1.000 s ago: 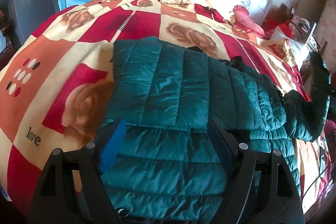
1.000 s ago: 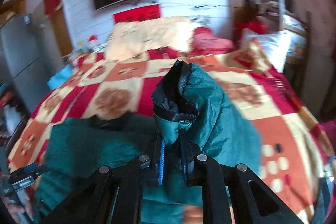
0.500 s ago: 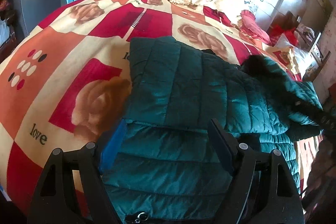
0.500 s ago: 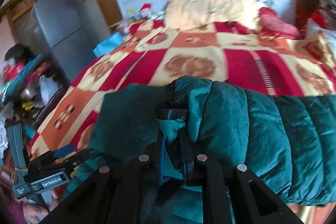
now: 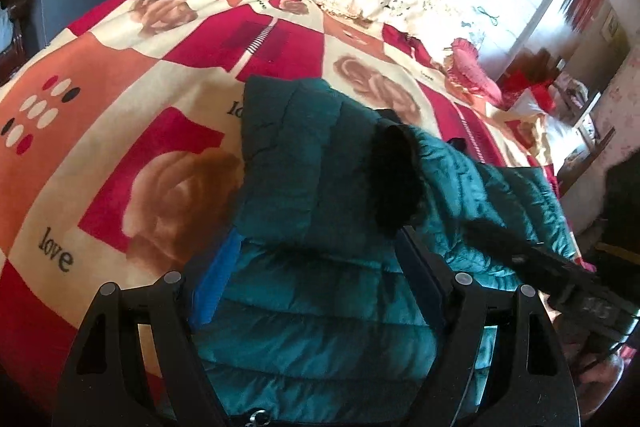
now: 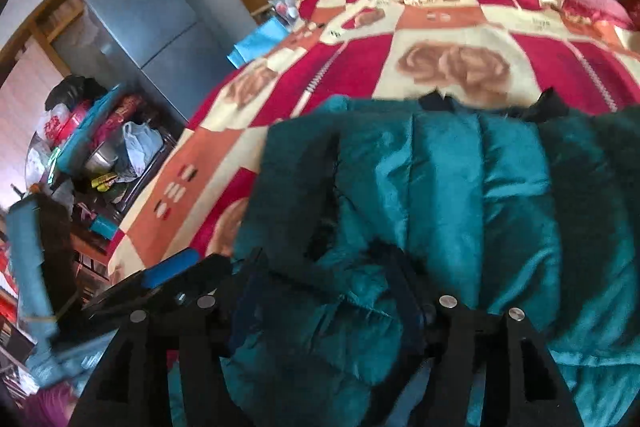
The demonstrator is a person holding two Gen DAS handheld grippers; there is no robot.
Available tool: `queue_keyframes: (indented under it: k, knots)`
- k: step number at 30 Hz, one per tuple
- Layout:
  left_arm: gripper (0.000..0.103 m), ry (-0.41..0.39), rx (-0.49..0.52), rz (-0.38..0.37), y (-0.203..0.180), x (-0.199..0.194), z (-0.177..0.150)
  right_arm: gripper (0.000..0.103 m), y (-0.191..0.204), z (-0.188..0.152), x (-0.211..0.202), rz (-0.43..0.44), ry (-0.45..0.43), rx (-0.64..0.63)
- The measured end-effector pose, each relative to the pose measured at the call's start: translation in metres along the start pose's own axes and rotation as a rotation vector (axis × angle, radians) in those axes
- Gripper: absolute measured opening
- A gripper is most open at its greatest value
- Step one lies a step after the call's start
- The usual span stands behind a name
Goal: Fold large clothes
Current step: 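Fold the held sleeve and side panel across the jacket toward the left gripper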
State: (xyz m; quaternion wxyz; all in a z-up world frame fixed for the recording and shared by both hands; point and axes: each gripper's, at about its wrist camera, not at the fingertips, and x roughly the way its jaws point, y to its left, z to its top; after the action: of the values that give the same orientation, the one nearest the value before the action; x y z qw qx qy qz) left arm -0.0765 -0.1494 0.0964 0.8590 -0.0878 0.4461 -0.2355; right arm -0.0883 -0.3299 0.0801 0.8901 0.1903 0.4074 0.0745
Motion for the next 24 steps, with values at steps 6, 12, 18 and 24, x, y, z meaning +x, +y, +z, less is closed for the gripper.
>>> queue_keyframes:
  k: [6, 12, 18, 24]
  knots:
    - [0.080, -0.006, 0.006, -0.019, -0.015, 0.002, 0.002, 0.065, -0.027, -0.001, -0.080, -0.172, -0.116, -0.011]
    - [0.080, 0.016, 0.052, -0.014, -0.042, 0.023, 0.003, 0.070, -0.081, -0.014, -0.155, -0.295, -0.215, 0.085]
    - [0.080, 0.034, 0.082, -0.003, -0.063, 0.044, 0.003, 0.070, -0.122, -0.038, -0.193, -0.340, -0.234, 0.176]
    - [0.080, 0.063, 0.110, 0.007, -0.078, 0.063, 0.005, 0.070, -0.143, -0.056, -0.209, -0.372, -0.238, 0.213]
